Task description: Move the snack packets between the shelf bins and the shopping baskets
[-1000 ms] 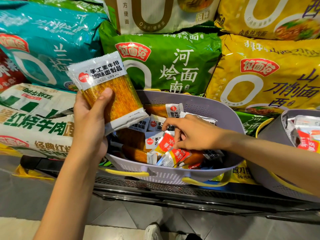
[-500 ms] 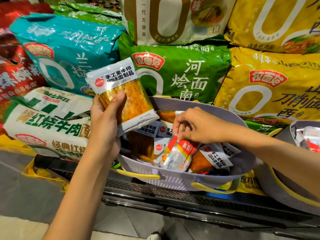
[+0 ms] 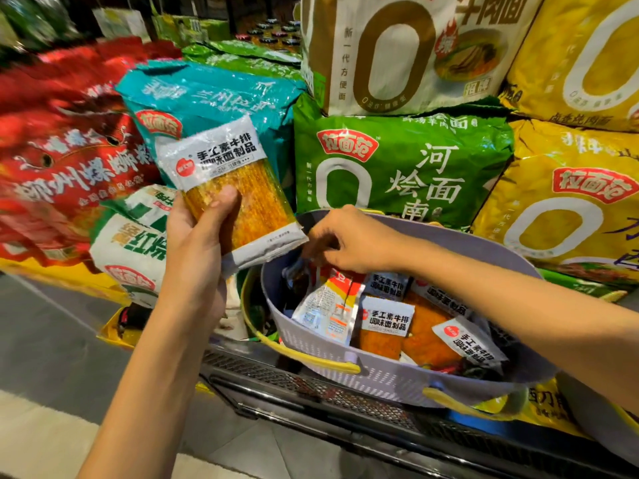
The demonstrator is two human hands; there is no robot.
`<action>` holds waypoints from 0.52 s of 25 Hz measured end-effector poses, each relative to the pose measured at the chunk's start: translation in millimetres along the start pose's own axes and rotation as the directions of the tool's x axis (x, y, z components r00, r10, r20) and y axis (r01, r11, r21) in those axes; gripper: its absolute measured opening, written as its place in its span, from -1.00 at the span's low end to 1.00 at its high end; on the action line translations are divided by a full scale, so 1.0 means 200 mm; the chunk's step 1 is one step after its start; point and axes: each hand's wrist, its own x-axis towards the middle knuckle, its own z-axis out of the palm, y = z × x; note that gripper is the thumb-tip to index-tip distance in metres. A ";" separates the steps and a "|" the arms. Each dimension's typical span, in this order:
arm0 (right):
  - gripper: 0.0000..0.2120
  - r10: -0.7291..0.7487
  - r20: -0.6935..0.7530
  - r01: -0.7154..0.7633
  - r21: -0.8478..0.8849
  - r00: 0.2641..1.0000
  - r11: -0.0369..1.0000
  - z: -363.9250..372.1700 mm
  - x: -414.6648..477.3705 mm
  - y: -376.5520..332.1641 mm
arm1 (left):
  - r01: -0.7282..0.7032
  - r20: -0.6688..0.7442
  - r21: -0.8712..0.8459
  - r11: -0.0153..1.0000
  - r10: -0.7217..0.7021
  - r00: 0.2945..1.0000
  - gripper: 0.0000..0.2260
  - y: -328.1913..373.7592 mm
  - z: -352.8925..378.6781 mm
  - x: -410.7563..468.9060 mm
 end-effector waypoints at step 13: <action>-0.63 0.079 0.169 -0.075 -0.031 0.982 0.997 -0.05 -0.24 0.16 | 0.116 -0.011 0.060 0.992 -0.115 0.993 -0.85 -0.09 -0.02 -0.03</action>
